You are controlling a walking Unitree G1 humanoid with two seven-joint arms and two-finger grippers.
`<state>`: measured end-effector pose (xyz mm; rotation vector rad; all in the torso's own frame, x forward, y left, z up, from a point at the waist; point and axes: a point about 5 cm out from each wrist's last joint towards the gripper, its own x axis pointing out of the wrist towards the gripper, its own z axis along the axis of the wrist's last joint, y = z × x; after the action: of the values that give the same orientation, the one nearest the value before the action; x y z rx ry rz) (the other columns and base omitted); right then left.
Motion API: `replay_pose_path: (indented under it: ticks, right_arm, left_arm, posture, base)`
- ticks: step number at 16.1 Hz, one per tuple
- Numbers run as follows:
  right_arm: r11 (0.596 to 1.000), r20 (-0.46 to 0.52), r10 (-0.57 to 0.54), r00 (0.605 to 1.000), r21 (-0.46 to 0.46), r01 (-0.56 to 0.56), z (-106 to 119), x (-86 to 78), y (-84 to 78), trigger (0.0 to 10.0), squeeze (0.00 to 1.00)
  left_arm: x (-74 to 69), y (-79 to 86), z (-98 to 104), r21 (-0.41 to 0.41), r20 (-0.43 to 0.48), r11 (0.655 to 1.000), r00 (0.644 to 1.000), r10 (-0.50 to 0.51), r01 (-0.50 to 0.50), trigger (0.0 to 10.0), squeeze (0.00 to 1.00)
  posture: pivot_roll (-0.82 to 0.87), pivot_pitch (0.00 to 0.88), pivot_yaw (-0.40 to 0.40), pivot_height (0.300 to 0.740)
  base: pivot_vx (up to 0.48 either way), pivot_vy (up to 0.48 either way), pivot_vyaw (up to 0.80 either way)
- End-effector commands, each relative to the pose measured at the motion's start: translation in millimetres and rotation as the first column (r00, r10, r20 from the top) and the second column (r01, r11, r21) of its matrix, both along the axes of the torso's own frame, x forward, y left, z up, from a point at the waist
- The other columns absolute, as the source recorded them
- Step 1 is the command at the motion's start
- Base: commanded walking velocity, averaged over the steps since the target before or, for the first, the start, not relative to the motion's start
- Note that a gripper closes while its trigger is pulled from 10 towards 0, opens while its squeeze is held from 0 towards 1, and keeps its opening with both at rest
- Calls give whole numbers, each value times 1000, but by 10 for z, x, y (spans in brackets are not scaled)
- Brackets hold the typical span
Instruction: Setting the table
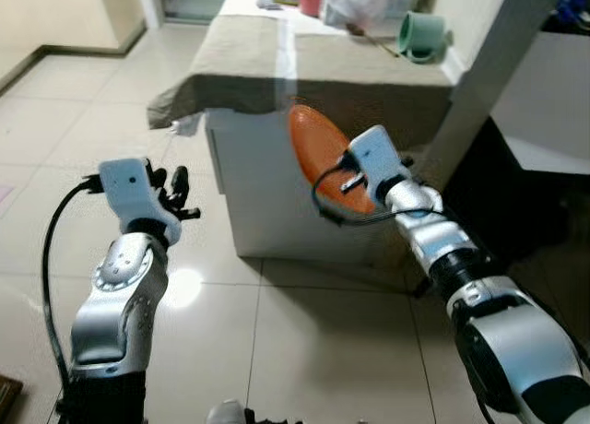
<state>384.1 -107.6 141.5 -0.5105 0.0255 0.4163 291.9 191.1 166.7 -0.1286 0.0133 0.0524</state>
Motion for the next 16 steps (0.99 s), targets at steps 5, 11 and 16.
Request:
replay_pose_path:
  ticks: [5, 11, 16]
  right_arm:
    - [997, 103, 56, 993, -62, -50, 44, -25, 73, 10000, 0]
    - [932, -98, -37, 995, 355, 70, 85, 59, 103, 10000, 0]
    - [514, -511, -68, 857, 718, 469, -90, 101, -134, 10000, 0]
  left_arm:
    - [35, -20, 4, 11, 6, 1000, 1000, -12, 11, 10000, 0]
    - [47, -42, 4, 13, 10, 1000, 1000, -18, 18, 10000, 0]
    - [37, -17, -10, 0, 2, 1000, 1000, -2, 2, 10000, 0]
  posture:
    - [-9, 45, 5, 740]
    - [-1, 31, 3, 740]
    - [6, 27, -3, 740]
  base:
    - [0, 0, 0]
    - [0, 0, 0]
    - [0, 0, 0]
